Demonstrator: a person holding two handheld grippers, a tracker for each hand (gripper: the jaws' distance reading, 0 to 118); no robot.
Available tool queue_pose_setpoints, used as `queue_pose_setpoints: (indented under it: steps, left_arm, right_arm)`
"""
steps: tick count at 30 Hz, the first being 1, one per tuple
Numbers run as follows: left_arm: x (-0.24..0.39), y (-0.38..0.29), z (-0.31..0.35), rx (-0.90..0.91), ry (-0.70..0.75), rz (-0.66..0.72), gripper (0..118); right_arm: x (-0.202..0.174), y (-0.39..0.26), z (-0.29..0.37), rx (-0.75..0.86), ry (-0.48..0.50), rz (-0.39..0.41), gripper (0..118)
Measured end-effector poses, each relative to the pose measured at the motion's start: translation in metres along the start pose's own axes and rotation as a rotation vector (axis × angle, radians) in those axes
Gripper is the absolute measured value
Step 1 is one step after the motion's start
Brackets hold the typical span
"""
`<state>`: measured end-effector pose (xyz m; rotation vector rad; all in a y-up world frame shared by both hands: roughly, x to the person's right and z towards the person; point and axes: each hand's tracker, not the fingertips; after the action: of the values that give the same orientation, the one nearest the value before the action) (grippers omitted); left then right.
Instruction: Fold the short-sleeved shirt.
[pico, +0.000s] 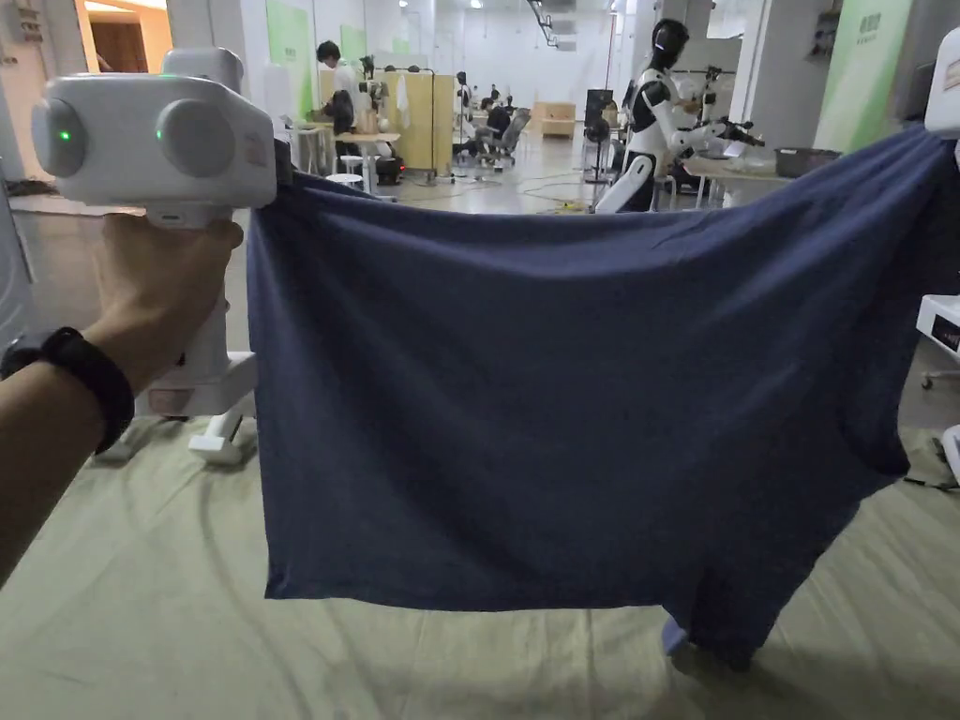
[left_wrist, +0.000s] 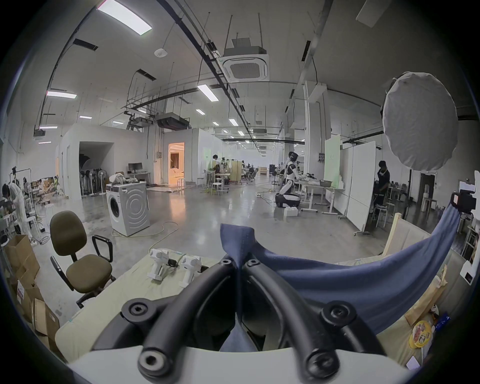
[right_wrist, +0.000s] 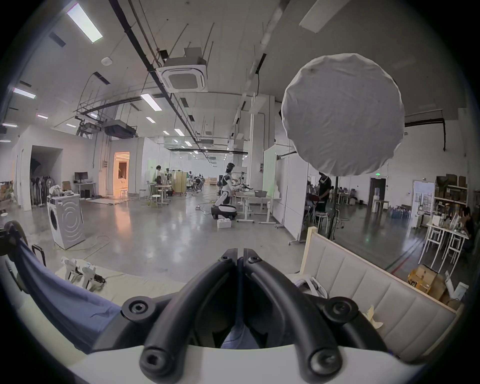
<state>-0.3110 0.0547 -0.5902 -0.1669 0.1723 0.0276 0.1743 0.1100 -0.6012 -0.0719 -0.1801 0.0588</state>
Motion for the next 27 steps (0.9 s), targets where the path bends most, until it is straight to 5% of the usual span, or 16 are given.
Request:
queue_pose_setpoints:
  steps: [8, 11, 14, 18, 22, 27]
  left_arm:
    - [0.007, -0.128, -0.023, -0.208, -0.033, 0.053, 5]
    - [0.006, -0.176, -0.009, -0.267, -0.065, 0.088, 5]
    - [-0.010, -0.213, 0.025, -0.284, -0.087, 0.131, 5]
    - [-0.029, -0.259, 0.110, -0.272, -0.128, 0.093, 5]
    - [-0.063, -0.314, 0.180, -0.305, -0.195, 0.156, 5]
    - [-0.076, -0.381, 0.262, -0.380, -0.184, 0.178, 5]
  right_arm:
    - [-0.007, -0.118, -0.036, -0.210, 0.063, 0.006, 5]
    - [-0.005, -0.171, -0.023, -0.229, 0.101, -0.054, 5]
    - [0.012, -0.217, 0.032, -0.215, 0.164, -0.147, 5]
    - [0.033, -0.261, 0.121, -0.198, 0.195, -0.063, 5]
    - [0.065, -0.306, 0.209, -0.249, 0.181, -0.153, 5]
    - [0.097, -0.362, 0.301, -0.353, 0.142, -0.159, 5]
